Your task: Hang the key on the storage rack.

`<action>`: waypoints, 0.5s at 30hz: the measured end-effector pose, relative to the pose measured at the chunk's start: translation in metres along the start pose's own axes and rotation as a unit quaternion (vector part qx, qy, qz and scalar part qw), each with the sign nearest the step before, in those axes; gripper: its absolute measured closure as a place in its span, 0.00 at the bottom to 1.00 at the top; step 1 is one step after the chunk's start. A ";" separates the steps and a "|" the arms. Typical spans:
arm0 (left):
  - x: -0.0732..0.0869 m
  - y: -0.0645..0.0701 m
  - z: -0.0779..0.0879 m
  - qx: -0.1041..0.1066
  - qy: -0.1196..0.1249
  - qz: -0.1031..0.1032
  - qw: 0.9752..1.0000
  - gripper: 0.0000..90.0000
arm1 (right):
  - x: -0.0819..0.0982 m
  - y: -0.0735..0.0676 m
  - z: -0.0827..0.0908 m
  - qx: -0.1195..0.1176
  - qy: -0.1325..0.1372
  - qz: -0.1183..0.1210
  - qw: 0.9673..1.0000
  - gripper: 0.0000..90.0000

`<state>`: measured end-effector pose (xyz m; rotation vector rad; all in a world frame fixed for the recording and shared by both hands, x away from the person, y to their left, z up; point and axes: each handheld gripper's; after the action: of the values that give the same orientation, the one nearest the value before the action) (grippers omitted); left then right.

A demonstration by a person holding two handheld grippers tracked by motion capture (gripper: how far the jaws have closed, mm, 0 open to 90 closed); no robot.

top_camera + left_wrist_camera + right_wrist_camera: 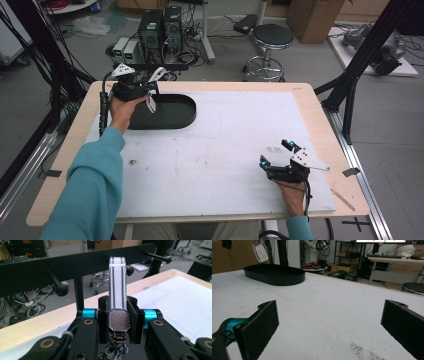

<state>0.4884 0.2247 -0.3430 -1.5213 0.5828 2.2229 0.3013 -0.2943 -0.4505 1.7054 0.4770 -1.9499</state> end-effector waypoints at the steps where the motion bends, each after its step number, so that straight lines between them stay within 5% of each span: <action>1: 0.000 0.000 0.000 0.001 -0.002 0.000 1.000 0.82 | 0.000 0.000 0.000 0.000 0.000 0.000 1.000 0.01; 15: 0.006 0.004 -0.009 -0.016 -0.025 -0.019 0.999 0.82 | 0.000 0.000 0.000 0.001 0.000 0.000 1.000 0.01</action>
<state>0.4912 0.2171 -0.3507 -1.4746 0.5016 2.2446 0.3016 -0.2945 -0.4506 1.7074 0.4750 -1.9504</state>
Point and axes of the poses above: each handheld gripper's, and its own axes: z roughly backward along the jaws, x roughly out of its underside, y roughly to its right, and after that the axes turned 3 degrees about z, right-handed
